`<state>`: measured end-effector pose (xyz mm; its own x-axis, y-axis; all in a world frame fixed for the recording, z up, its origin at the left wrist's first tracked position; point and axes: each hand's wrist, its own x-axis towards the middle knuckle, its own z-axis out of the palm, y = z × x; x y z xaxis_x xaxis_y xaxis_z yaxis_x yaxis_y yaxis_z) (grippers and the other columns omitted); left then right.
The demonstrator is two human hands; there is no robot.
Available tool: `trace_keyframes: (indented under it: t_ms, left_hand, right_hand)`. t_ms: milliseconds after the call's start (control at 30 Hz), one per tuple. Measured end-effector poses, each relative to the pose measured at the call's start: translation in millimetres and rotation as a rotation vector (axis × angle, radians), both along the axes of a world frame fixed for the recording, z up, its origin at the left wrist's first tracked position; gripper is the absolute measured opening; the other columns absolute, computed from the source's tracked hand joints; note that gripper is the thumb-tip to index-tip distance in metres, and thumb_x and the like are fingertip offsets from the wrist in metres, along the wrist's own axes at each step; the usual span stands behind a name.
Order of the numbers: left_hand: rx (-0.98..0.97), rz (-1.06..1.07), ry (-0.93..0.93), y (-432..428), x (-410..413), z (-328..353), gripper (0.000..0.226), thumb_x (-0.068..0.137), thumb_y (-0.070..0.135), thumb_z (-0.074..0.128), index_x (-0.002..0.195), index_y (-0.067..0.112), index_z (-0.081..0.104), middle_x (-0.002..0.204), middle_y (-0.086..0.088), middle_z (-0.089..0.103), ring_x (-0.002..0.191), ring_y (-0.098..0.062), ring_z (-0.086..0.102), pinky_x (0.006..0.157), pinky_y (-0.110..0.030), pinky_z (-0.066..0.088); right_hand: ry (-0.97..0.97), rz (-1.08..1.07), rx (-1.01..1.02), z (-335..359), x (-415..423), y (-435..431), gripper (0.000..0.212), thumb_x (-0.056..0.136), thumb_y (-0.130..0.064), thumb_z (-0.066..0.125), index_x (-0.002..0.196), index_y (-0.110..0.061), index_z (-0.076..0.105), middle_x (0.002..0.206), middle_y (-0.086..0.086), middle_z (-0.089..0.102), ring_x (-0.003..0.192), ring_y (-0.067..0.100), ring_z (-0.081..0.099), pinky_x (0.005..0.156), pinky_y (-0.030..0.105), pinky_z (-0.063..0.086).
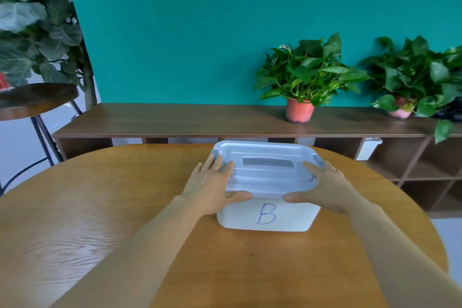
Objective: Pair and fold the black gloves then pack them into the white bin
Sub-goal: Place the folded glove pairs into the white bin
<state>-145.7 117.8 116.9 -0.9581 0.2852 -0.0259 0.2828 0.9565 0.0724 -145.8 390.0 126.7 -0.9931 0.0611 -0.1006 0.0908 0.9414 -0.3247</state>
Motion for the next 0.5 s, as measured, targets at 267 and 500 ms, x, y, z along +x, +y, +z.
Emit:
trace_keyframes:
  t_ms: [267, 500]
  left_hand:
    - [0.037, 0.086, -0.018, -60.6, -18.6, 3.6, 0.099, 0.081, 0.080, 0.032, 0.158, 0.022, 0.006, 0.166, 0.000, -0.002, 0.151, -0.018, -0.013, 0.121, -0.037, 0.013]
    - [0.131, 0.176, -0.038, -122.7, -54.4, -3.7, 0.115, 0.065, 0.086, 0.025, 0.158, 0.022, 0.005, 0.166, 0.000, -0.005, 0.150, -0.018, -0.016, 0.123, -0.040, 0.013]
  right_hand:
    - [0.052, 0.089, -0.008, -0.6, -40.0, -62.0, 0.127, 0.051, -0.085, 0.069, 0.155, -0.035, 0.017, 0.164, -0.009, 0.001, 0.144, 0.029, 0.022, 0.111, 0.046, 0.034]
    - [0.049, 0.178, 0.025, -0.9, -93.0, -124.1, 0.125, 0.049, -0.091, 0.061, 0.154, -0.033, 0.024, 0.165, -0.007, 0.001, 0.142, 0.030, 0.027, 0.109, 0.043, 0.039]
